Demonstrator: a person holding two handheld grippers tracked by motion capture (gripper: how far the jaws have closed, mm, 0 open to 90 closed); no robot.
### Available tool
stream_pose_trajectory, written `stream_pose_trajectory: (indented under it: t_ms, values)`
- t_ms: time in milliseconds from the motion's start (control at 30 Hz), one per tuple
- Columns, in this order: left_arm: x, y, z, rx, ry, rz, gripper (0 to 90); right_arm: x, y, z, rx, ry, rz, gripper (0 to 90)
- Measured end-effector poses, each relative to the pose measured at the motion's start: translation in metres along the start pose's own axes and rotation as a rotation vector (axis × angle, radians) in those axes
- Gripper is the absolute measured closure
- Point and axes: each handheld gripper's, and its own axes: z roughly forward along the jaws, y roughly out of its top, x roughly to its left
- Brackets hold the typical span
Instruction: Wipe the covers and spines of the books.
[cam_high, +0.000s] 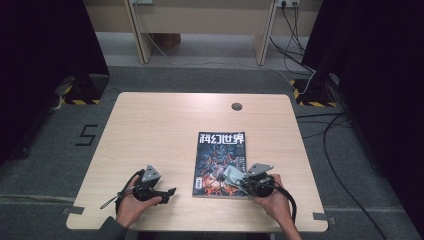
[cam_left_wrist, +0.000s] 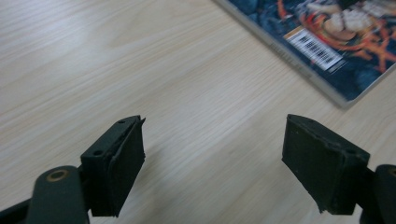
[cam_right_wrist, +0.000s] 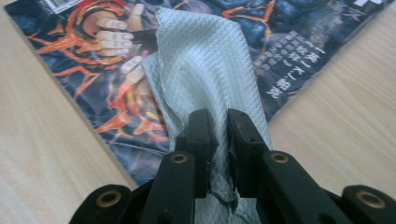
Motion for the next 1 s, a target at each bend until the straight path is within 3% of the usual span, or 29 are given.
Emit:
stream_pose_trajectory:
  t_ms: [133, 233, 400, 533, 800, 1000]
  values:
    - [-0.016, 0.004, 0.009, -0.011, -0.02, 0.024, 19.7, 0.007, -0.002, -0.003, 0.001, 0.016, -0.023, 80.4]
    - [-0.025, 0.007, 0.012, -0.036, -0.035, 0.019, 19.6, 0.012, -0.005, -0.006, 0.0, 0.027, -0.029, 80.4]
    - [-0.034, 0.013, 0.021, -0.049, -0.041, 0.016, 19.4, 0.012, -0.007, -0.006, -0.003, 0.033, -0.023, 80.4]
    - [-0.042, 0.018, 0.032, -0.032, -0.044, 0.039, 19.4, 0.009, -0.007, -0.006, -0.004, 0.046, -0.015, 80.4]
    - [-0.045, 0.019, 0.037, -0.005, -0.035, 0.048, 18.1, 0.002, -0.003, -0.001, 0.002, 0.012, -0.003, 80.4]
    - [-0.045, 0.018, 0.037, -0.014, -0.028, 0.054, 17.2, 0.017, 0.004, 0.002, -0.006, 0.043, -0.046, 80.2]
